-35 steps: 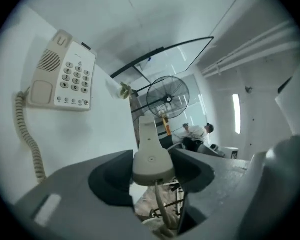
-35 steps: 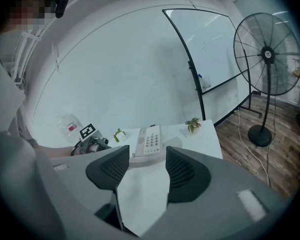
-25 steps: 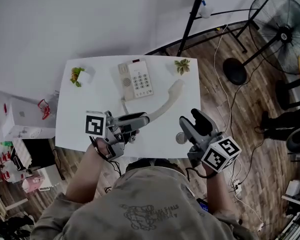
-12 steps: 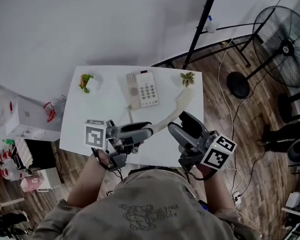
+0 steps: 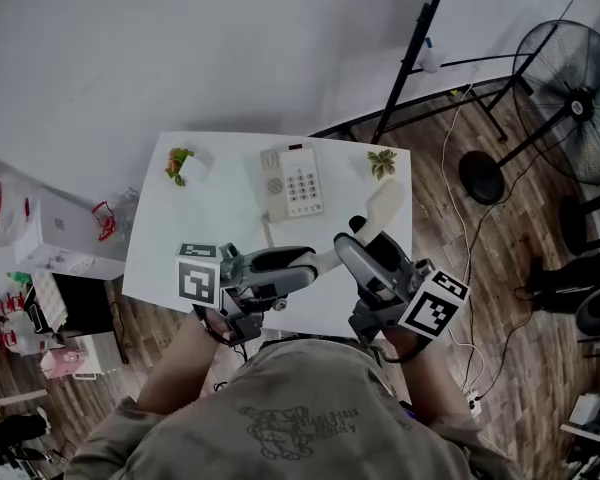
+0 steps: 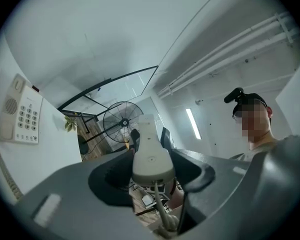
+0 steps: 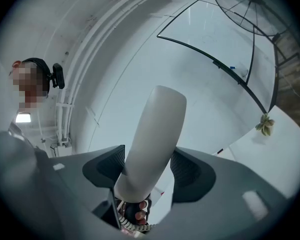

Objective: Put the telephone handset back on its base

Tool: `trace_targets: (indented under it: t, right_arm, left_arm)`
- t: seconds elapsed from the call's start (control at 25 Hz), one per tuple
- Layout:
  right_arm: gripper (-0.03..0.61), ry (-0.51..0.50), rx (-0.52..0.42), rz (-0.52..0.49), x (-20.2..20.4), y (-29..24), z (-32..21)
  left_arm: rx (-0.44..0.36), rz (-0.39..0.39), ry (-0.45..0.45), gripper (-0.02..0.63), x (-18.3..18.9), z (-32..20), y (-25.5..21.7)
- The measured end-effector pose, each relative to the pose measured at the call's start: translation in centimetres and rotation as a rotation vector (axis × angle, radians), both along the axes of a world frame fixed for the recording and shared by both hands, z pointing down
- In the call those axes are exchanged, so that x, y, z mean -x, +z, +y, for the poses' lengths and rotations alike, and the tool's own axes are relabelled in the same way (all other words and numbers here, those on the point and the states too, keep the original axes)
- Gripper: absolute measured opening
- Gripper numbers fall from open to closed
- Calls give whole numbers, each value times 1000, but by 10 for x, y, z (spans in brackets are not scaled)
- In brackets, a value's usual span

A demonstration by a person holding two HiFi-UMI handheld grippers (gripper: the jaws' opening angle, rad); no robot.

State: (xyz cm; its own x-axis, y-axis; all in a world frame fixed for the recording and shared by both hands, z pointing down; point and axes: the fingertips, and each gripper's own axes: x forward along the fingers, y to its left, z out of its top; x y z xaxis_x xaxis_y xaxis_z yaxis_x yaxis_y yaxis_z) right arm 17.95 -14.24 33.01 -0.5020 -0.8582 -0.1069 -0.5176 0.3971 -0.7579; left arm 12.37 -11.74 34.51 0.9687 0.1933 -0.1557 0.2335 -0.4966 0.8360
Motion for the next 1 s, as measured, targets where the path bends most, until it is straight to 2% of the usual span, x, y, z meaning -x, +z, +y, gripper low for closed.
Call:
trace_targets:
  t: [0.16,0.24,0.32,0.48,0.6,0.72,0.8,0.88,1.0]
  right_arm:
    - [292,0,27,-39,2,1,2]
    - [280,16,33,-25,0,1,2]
    - [266,36,34,28,-4,0,2]
    - [248,60,52,163,-9,1,-3]
    - [245,74,73,277,-10,6,-6]
    - [244,91,82,439,-7,11,-9]
    - [244,95,80,519,-2,12,-12]
    - [244,93,81,573,5,13,-15]
    - [244,89,101,611,11,19,-26]
  left_arm:
    - [-68,12,-59,249,6,-4,-1]
    - [-124,-10,-112,252,8,-10,1]
    - [-182,-48,-166,260,11,-19,5]
    - [-248,-138,-265,288,24,-39,17]
    - [-365,-276,-406,288,43,-58,30]
    - [-566,-493,-580,288,69,-78,42]
    - [-657,-607,-670,281,86,-87,44]
    - [-707,-675,-742,267,100,-92,44]
    - [-739,-736,-818,264,114,-97,45]
